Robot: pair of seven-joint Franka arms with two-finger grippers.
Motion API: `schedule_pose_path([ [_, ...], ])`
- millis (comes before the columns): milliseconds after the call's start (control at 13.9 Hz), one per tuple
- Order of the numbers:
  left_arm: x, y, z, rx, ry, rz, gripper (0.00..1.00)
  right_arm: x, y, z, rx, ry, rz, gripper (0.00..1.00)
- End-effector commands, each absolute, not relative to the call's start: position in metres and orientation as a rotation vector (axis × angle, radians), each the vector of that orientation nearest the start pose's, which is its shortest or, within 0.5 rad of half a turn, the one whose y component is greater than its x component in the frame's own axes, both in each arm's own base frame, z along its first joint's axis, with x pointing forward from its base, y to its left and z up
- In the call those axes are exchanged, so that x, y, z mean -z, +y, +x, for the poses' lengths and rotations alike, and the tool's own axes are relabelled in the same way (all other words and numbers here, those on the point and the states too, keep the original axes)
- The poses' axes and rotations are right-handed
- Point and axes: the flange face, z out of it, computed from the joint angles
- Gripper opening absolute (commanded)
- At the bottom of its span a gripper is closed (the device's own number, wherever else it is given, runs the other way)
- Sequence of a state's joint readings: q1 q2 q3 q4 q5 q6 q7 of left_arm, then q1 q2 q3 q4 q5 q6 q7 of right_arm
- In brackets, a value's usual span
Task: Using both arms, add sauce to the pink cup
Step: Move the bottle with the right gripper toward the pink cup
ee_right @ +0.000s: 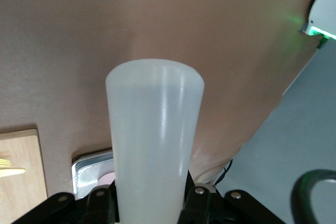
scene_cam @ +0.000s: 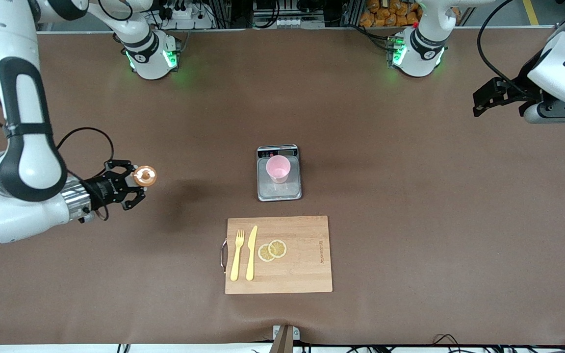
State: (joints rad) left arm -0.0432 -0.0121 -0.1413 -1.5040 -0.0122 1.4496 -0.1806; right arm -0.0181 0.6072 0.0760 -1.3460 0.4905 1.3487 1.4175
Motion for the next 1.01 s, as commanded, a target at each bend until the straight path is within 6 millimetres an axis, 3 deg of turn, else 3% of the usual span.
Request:
schedule_pose_path([
  [0, -0.659, -0.100, 0.525, -0.069, -0.022, -3.156, 1.00, -0.383, 0.133, 0.632, -1.132, 2.050, -2.292, 0.40],
  [144, -0.658, -0.100, 0.525, -0.074, -0.022, -3.155, 1.00, -0.390, 0.159, 0.624, -1.077, 2.140, -2.320, 0.40],
  [790, -0.659, -0.099, 0.524, -0.075, -0.021, -3.158, 1.00, -0.379, 0.281, 0.579, -0.869, 2.574, -2.307, 0.38],
  [934, -0.659, -0.098, 0.524, -0.075, -0.021, -3.158, 1.00, -0.378, 0.292, 0.574, -0.855, 2.601, -2.301, 0.39],
])
